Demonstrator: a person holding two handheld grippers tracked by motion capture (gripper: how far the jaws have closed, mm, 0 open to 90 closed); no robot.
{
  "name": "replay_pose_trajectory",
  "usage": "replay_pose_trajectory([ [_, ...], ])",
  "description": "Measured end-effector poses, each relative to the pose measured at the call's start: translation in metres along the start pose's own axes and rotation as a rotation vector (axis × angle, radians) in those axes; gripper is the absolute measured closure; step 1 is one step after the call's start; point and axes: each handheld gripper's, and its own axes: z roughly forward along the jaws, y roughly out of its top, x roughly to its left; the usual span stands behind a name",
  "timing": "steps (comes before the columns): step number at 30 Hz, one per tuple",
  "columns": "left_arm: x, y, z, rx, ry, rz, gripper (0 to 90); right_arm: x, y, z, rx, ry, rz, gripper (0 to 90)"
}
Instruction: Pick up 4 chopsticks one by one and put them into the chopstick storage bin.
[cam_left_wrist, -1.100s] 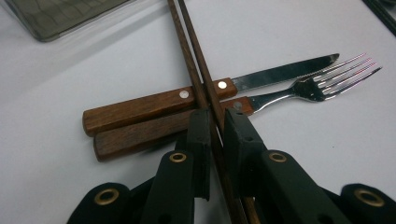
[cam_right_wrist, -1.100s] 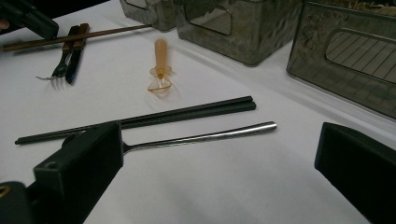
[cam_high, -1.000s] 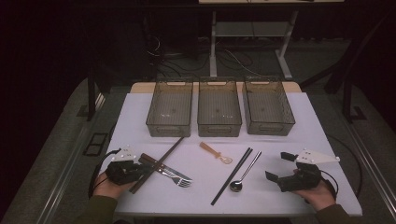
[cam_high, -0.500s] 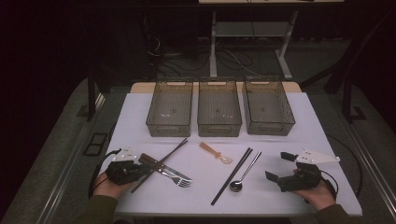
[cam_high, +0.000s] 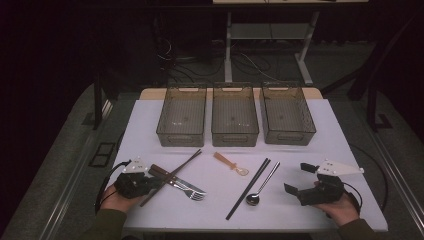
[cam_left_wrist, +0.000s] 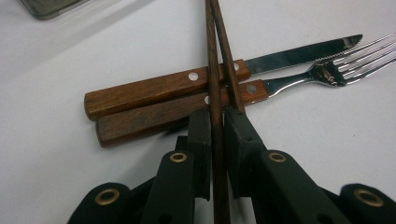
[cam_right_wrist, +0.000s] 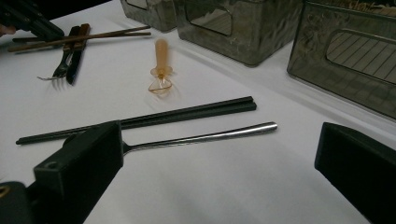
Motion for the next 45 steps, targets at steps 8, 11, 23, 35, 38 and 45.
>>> replay_pose_trajectory([
  [8, 0.0000, -0.0004, 0.0008, 0.010, 0.003, -0.010, 82.3, -0.0001, 0.0000, 0.0001, 0.000, 0.000, 0.001, 1.2],
  [11, 0.0004, -0.0008, 0.0009, 0.007, 0.003, -0.012, 82.4, 0.0000, 0.0001, 0.0000, -0.001, 0.001, 0.002, 1.2],
  [23, 0.0008, -0.0003, 0.0006, -0.002, 0.005, -0.015, 83.0, 0.0001, 0.0001, -0.0001, -0.001, 0.001, 0.002, 1.2],
  [35, 0.0013, 0.0007, -0.0019, -0.020, 0.023, -0.017, 83.2, 0.0003, 0.0002, 0.0000, -0.001, 0.002, 0.002, 1.2],
  [38, 0.0010, 0.0011, -0.0023, -0.025, 0.024, -0.023, 83.2, 0.0003, 0.0001, 0.0001, -0.001, 0.003, 0.001, 1.2],
  [45, 0.0016, 0.0028, -0.0049, -0.041, 0.032, -0.017, 83.2, 0.0008, 0.0001, 0.0004, 0.001, 0.003, 0.001, 1.2],
])
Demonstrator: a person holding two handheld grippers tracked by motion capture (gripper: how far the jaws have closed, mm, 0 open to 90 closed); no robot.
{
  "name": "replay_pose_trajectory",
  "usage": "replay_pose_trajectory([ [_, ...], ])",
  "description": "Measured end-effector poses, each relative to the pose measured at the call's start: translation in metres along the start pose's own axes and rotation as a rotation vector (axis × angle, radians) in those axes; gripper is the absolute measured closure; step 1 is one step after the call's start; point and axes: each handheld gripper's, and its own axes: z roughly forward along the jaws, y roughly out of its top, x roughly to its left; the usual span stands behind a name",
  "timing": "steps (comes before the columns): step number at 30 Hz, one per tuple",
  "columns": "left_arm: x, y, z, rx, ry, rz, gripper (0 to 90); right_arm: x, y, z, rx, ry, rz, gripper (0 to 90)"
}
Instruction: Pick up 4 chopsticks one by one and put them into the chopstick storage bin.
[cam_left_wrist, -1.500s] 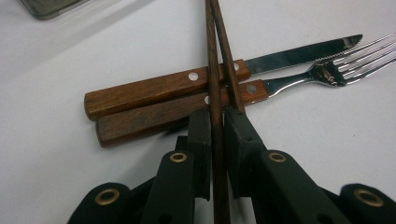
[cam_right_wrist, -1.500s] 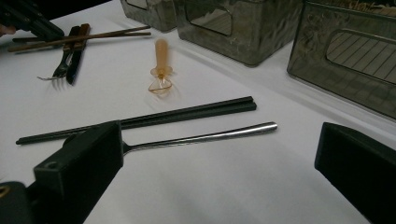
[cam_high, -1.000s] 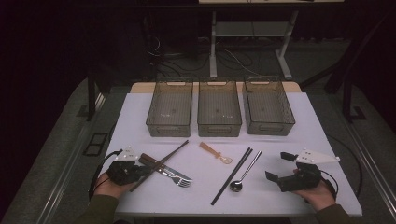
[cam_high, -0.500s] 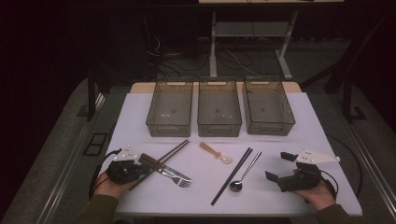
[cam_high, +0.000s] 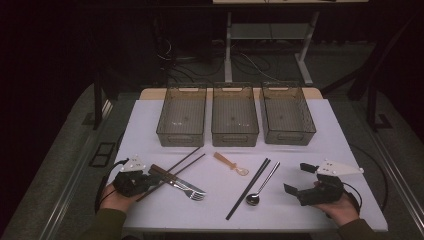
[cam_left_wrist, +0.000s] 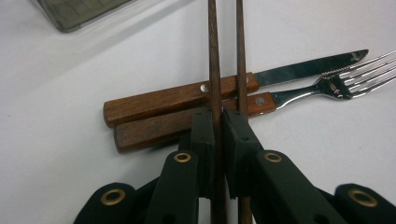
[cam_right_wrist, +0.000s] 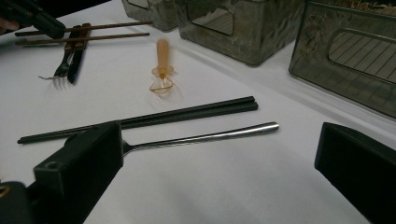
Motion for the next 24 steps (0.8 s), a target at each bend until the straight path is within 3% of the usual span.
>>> replay_pose_trajectory([
  [10, 0.001, 0.005, -0.005, -0.016, 0.007, 0.014, 83.1, 0.000, 0.000, 0.001, 0.003, 0.002, -0.004, 1.2],
  [24, -0.003, 0.014, -0.010, -0.077, -0.010, -0.002, 83.2, 0.001, -0.001, 0.005, 0.018, 0.010, -0.017, 1.2],
])
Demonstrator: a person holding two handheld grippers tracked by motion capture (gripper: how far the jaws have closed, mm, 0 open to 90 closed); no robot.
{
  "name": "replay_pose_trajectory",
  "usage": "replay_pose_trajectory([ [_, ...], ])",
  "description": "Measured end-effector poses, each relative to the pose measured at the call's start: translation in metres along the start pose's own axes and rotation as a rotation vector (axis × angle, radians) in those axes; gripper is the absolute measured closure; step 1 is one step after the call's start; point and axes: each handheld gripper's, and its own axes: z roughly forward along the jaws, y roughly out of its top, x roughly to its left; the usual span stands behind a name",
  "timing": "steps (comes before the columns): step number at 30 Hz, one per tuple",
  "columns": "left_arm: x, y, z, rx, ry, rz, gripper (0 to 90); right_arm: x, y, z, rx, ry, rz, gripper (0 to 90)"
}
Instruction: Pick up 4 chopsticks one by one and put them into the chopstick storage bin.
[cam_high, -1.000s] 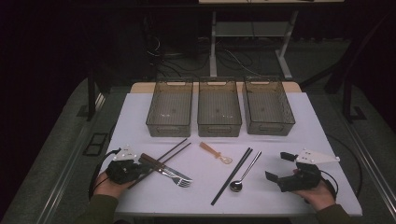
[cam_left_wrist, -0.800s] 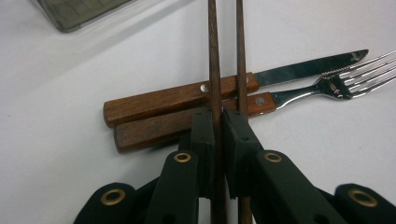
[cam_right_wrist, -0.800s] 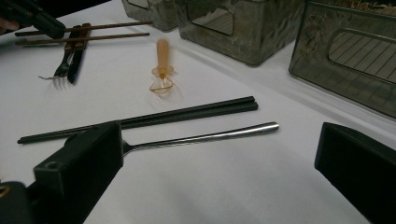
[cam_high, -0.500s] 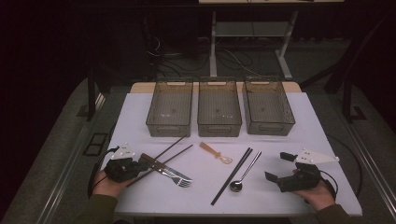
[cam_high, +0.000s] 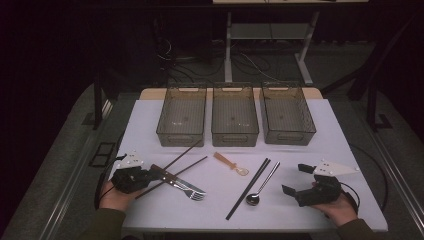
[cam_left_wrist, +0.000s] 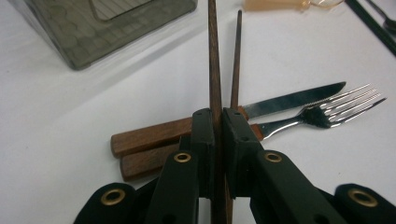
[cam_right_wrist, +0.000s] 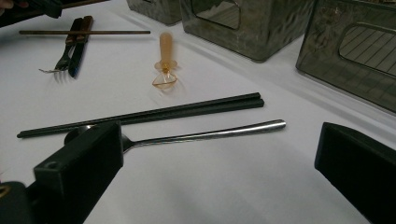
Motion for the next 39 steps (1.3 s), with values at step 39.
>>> replay_pose_trajectory([
  [39, 0.000, 0.050, 0.020, -0.092, -0.024, -0.002, 83.2, 0.000, 0.000, 0.001, -0.005, 0.002, 0.006, 1.2],
])
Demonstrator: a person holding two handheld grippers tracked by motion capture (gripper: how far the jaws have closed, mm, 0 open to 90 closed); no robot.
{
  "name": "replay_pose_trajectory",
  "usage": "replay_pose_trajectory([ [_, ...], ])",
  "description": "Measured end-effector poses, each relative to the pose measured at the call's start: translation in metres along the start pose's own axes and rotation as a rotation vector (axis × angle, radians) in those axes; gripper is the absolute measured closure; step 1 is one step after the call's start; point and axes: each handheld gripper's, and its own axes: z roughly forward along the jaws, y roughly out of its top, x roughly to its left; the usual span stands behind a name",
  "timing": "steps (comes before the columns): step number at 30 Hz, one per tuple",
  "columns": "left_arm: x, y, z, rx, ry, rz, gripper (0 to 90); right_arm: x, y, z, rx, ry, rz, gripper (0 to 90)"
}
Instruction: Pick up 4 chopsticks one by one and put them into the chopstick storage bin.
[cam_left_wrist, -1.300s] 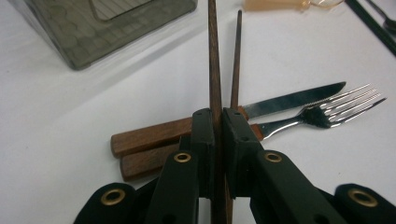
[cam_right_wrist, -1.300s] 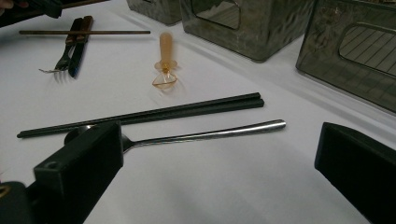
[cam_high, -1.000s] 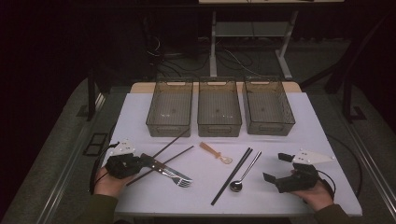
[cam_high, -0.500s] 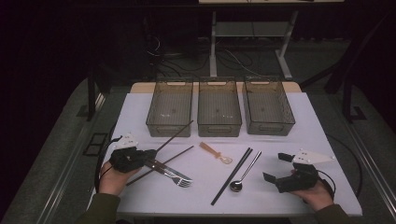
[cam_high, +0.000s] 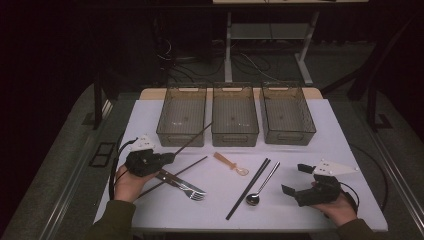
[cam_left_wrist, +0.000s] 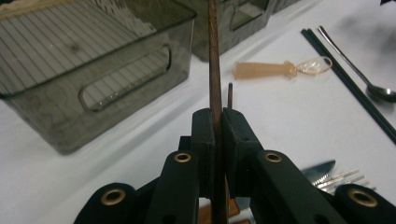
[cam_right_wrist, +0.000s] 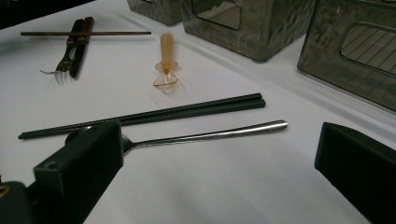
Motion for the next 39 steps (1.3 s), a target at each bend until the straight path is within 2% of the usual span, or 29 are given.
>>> replay_pose_trajectory([
  [12, 0.010, 0.019, 0.009, -0.056, -0.011, -0.027, 83.2, 0.000, 0.000, 0.000, 0.003, -0.002, 0.003, 1.2],
  [20, 0.017, 0.038, 0.021, -0.066, -0.004, -0.027, 83.2, 0.000, -0.001, 0.000, 0.000, 0.000, 0.006, 1.2],
  [28, 0.025, 0.057, 0.031, -0.072, 0.019, -0.039, 83.3, 0.001, -0.001, 0.000, -0.003, 0.001, 0.011, 1.2],
  [32, 0.031, 0.066, 0.035, -0.088, 0.025, -0.060, 83.4, 0.000, -0.001, -0.001, -0.003, 0.001, 0.010, 1.2],
  [39, 0.042, 0.081, 0.045, -0.094, 0.058, -0.081, 83.4, 0.000, -0.001, -0.001, -0.005, -0.003, 0.014, 1.2],
])
